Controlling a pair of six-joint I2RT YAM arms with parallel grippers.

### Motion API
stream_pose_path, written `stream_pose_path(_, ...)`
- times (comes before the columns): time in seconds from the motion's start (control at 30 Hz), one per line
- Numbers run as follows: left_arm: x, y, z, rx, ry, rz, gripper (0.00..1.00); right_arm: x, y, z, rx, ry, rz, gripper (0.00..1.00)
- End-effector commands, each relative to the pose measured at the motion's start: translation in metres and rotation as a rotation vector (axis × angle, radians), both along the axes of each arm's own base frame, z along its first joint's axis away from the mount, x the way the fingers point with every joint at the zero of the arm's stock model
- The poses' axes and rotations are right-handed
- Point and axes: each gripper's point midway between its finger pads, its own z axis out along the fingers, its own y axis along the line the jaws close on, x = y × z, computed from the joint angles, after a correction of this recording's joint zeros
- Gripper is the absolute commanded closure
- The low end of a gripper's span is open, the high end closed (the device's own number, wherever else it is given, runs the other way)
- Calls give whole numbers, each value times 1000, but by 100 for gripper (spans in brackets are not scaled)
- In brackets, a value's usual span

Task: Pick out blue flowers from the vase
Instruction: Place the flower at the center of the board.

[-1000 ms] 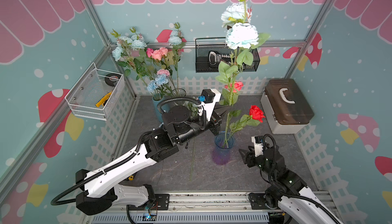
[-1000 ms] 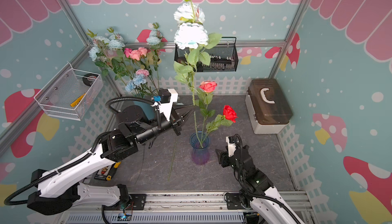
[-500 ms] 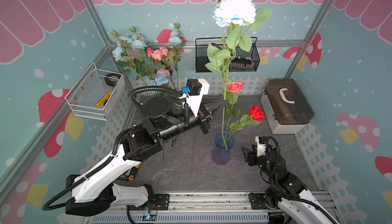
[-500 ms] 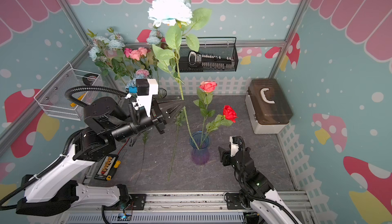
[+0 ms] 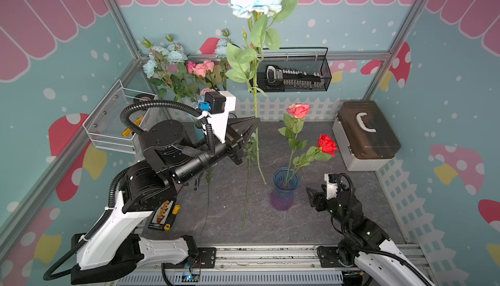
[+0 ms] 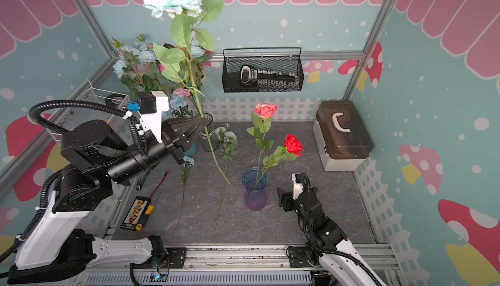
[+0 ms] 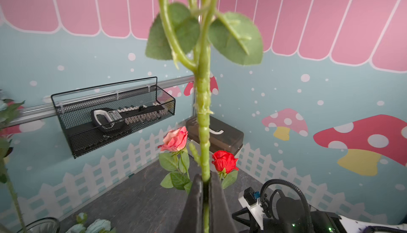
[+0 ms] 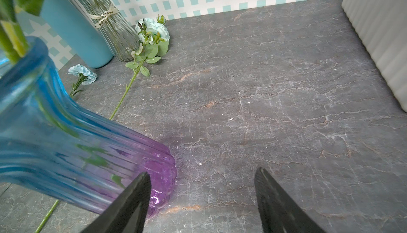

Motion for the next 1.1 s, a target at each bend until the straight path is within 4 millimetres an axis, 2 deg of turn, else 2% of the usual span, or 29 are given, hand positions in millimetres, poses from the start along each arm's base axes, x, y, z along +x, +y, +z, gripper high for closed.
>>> stream_pose_path(0.0,12,16,-22,61,39,84,100,3,1,2,11,-10,-5,26)
stream_pose_path(0.37,44,43,-83,130,196,211,100,4,3,0,7,0,0,27)
stream_pose_path(1.07,87,32,-253,112,693,72,100,2,3,1,17,-8,5,29)
